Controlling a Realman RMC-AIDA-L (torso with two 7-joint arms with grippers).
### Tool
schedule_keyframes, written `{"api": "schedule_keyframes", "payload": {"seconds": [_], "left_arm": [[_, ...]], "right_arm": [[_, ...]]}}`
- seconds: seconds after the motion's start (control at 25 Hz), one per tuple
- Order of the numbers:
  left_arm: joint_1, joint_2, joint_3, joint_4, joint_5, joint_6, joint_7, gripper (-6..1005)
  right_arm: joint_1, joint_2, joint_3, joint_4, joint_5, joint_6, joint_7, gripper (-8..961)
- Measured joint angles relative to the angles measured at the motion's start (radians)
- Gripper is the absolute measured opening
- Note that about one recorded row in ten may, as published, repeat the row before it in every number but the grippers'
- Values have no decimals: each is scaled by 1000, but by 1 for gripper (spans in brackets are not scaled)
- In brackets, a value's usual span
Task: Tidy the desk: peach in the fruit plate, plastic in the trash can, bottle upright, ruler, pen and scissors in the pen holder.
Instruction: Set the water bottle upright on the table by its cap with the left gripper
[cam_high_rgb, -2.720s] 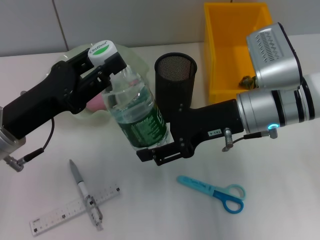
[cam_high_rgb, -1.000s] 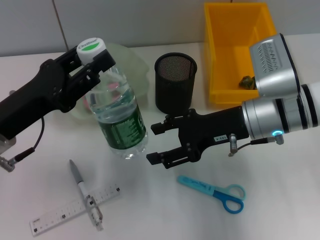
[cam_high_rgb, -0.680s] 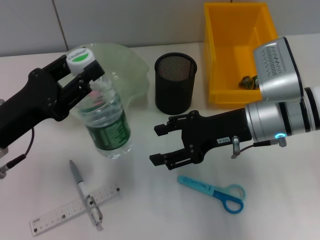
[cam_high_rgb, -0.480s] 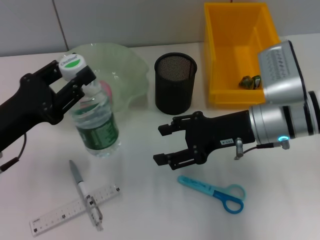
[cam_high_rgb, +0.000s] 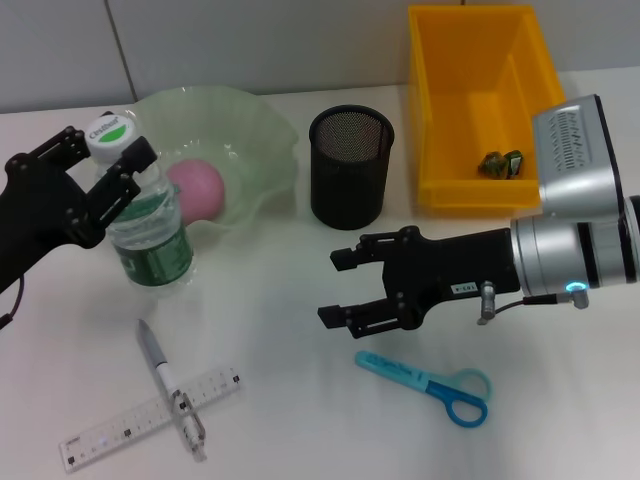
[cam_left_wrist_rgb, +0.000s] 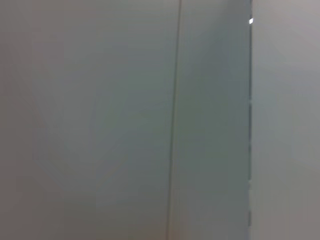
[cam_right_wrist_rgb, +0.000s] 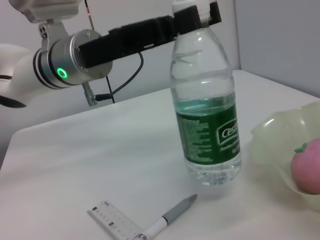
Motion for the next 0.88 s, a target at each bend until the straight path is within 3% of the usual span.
{"api": "schedule_keyframes", "payload": {"seconds": [0.76, 0.88], "left_arm": [[38, -4, -68, -12, -1, -106, 51, 445], [40, -6, -119, -42, -2, -115, 66, 445]], "right_arm": [[-6, -1, 1, -1, 25, -13, 8, 772], [-6, -1, 1, 0, 25, -14, 9, 772]]}}
